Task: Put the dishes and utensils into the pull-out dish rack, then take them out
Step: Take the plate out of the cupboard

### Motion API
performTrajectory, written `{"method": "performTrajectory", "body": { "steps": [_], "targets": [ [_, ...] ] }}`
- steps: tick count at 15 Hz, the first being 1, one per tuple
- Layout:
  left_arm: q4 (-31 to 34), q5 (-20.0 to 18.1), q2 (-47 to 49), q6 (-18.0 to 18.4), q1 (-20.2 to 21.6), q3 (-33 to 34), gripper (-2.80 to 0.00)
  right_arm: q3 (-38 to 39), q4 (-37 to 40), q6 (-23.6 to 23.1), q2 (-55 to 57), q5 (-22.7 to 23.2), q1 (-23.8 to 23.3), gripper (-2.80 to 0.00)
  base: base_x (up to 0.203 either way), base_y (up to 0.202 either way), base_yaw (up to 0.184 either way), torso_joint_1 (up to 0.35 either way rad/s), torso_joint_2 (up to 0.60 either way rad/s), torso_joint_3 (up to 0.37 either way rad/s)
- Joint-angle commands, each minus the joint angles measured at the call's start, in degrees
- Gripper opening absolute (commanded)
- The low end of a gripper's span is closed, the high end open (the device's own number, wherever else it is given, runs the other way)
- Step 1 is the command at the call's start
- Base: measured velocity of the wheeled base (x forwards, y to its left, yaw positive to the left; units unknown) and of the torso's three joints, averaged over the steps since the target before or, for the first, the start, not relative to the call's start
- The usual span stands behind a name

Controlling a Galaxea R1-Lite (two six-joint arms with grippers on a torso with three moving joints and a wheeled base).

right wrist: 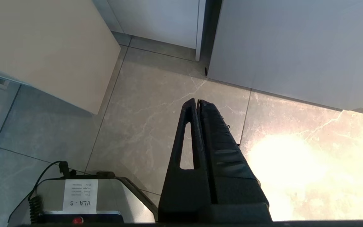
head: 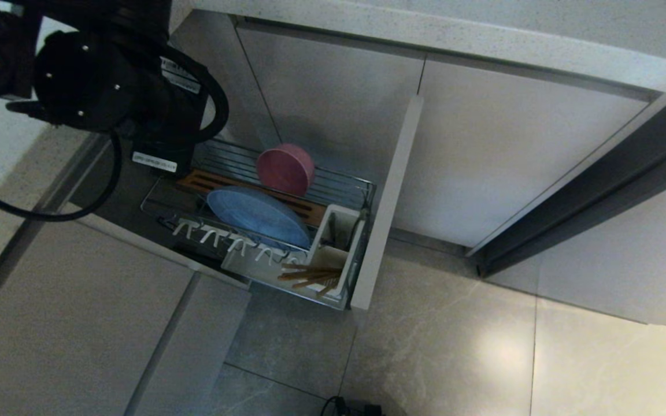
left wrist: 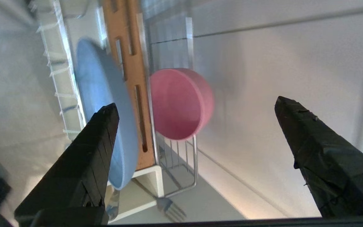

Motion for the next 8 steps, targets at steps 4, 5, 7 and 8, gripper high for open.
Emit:
{"method": "performTrajectory", "body": {
  "steps": [4,5,7,8],
  "targets": [
    [-1.17,-4.31,-4.95,22.15,-2.74,-4.29,0.0,0.0,0.0,0.04,-0.04,0.01,0.01,-2.8,0.0,0.0,0.0,0.0,0.0,0.0],
    [-2.35,-4.94,-5.87,25.37,-3.06,-4.39,0.0,0.0,0.0,0.03,-0.04,0.01,0.01,-2.8,0.0,0.0,0.0,0.0,0.0,0.0],
    [-3.94,-5.15,-7.53,32.05,-3.67,-4.38,0.0,0.0,0.0,-0.01,-0.04,0.01,0.01,-2.8,0.0,0.0,0.0,0.0,0.0,0.0],
    [-4.07,-5.28,-8.62,34.3,-3.97,-4.38,-2.8,0.0,0.0,-0.04,-0.04,0.01,0.01,-2.8,0.0,0.0,0.0,0.0,0.0,0.0]
  ]
}}
